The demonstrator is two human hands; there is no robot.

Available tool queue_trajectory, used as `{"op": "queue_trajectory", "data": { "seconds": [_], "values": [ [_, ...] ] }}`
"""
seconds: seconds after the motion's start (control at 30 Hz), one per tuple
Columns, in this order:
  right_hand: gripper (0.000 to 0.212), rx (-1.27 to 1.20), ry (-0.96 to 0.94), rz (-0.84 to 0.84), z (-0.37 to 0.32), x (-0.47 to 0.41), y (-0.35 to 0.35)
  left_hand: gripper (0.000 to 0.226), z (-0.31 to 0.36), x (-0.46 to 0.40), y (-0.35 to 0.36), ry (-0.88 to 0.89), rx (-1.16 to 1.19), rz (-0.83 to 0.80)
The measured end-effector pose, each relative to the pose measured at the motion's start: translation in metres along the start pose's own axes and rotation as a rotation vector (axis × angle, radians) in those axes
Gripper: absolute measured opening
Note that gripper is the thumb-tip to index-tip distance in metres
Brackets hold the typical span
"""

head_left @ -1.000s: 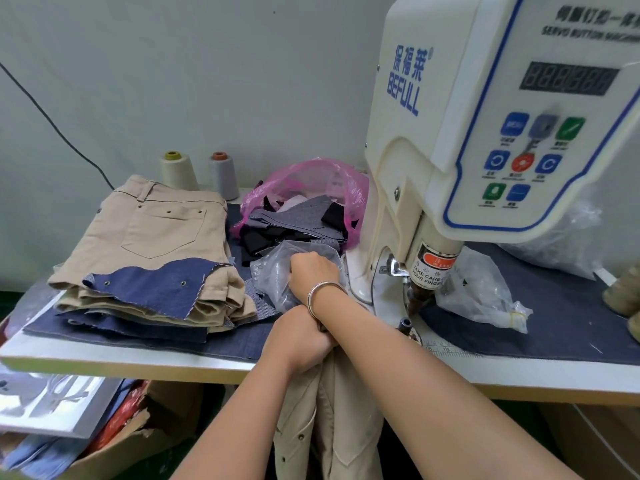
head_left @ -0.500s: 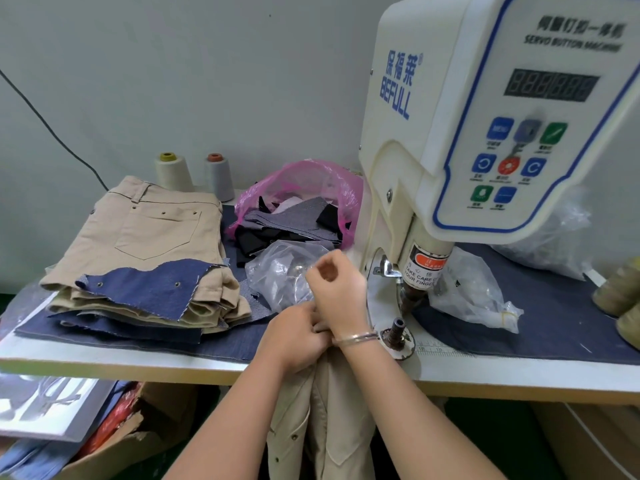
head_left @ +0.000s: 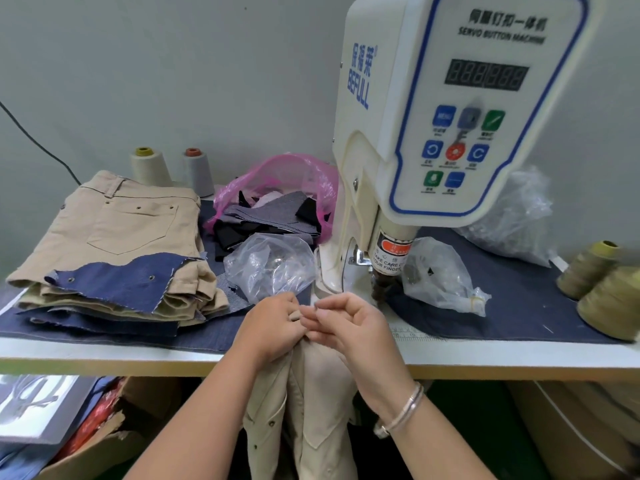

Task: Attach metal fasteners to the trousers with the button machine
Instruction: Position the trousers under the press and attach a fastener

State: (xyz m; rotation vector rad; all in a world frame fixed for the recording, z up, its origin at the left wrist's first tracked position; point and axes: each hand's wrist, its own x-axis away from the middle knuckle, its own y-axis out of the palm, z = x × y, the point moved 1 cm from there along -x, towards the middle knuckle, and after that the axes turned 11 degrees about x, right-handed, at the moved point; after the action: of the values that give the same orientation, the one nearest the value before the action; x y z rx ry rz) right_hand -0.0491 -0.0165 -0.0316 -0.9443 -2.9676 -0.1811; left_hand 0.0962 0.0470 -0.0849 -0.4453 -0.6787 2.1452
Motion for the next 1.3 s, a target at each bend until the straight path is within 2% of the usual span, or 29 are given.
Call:
{"op": "queue_trajectory", "data": {
  "seconds": [0.2, 0.33, 0.53, 0.8, 0.97, 1.1, 1.3],
  "values": [
    [0.005, 0.037, 0.019, 0.152, 0.001, 0.024, -0.049, 0.022, 0.003, 0.001, 0.0, -0.005, 0.009, -0.016],
    [0.013, 0.226, 0.023, 0.245, -0.003, 0.008, -0.073, 0.022, 0.004, 0.001, 0.0, -0.013, 0.018, -0.022],
    [0.015, 0.313, -0.012, 0.189, -0.005, -0.011, -0.072, 0.024, 0.006, 0.002, -0.001, -0.022, 0.028, -0.016],
    [0.009, 0.294, 0.025, 0.173, -0.001, -0.016, -0.077, 0.024, 0.006, 0.002, -0.001, -0.022, 0.04, -0.015],
    [0.011, 0.299, -0.044, 0.168, 0.001, -0.017, -0.079, 0.025, 0.005, 0.002, -0.002, -0.018, 0.034, -0.013],
    [0.021, 0.349, -0.084, 0.178, 0.003, -0.019, -0.079, 0.024, 0.006, 0.002, -0.002, -0.013, 0.035, -0.02],
    [0.021, 0.568, -0.257, 0.244, 0.008, -0.018, -0.085, 0.025, 0.005, 0.002, -0.003, -0.004, 0.049, -0.011]
  ]
}}
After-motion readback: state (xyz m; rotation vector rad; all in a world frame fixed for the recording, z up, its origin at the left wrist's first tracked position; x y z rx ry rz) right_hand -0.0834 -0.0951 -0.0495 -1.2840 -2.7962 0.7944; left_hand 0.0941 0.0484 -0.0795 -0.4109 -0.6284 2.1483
